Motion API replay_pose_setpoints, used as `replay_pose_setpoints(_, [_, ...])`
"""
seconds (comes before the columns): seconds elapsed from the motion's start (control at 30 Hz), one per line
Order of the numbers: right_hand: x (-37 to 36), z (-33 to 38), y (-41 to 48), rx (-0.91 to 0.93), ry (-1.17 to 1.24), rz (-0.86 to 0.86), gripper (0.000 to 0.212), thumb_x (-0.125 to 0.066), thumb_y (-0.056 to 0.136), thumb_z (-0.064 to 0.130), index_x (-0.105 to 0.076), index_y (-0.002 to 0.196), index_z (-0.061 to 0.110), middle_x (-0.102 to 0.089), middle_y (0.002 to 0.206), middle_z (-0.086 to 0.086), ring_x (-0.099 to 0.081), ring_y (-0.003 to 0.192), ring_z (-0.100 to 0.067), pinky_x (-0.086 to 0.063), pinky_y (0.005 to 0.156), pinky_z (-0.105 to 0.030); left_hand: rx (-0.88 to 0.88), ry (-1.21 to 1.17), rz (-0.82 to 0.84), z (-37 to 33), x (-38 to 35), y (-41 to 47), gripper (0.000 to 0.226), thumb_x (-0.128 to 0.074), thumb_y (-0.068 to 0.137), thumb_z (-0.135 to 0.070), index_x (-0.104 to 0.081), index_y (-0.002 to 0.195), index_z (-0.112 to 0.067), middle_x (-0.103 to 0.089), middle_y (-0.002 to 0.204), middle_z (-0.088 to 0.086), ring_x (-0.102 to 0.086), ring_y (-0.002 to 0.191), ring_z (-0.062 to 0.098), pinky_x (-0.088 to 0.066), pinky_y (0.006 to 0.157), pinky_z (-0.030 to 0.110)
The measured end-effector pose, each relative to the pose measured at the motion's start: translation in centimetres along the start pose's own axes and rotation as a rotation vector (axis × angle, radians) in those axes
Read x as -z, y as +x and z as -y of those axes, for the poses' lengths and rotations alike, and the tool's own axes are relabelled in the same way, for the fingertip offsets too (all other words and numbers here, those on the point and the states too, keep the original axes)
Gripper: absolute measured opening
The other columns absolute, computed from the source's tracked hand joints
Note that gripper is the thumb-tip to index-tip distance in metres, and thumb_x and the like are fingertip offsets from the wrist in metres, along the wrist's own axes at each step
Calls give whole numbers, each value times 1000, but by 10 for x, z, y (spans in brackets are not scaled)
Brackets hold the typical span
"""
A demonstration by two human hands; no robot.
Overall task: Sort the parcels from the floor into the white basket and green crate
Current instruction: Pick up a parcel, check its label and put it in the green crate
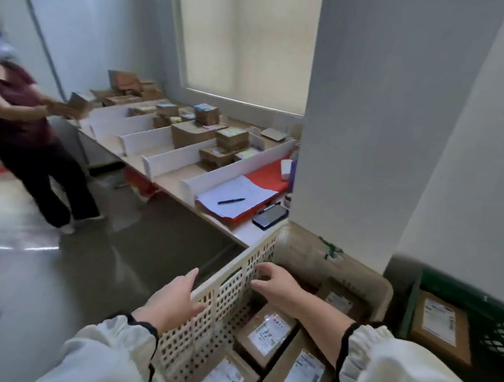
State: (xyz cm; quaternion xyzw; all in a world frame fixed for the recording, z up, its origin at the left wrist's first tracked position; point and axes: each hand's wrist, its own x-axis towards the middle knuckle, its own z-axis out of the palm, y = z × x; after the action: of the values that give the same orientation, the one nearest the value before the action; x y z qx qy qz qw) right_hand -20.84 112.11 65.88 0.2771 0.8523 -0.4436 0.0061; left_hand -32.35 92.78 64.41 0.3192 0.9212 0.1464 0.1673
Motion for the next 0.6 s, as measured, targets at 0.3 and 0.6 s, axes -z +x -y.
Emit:
replay_pose_setpoints(0.3, [-207,177,-36,258,-126,232,50,-62,85,23,-52,133,17,-55,133,-2,-51,123,-14,-39,98,-20,293,-46,-146,197,76,-147,84,-58,86,-46,-12,152,-22,-31,152,5,-35,137,22,-34,109,35])
replay_pose_setpoints(0.6, [-409,304,-79,514,-314,598,47,-61,86,24,-52,133,20,-57,129,-8,-60,110,-24,-48,84,-26,705,-153,-304,356,103,-304,78,-59,88,-42,-19,150,-17,-37,149,9,-40,134,25,-36,108,37])
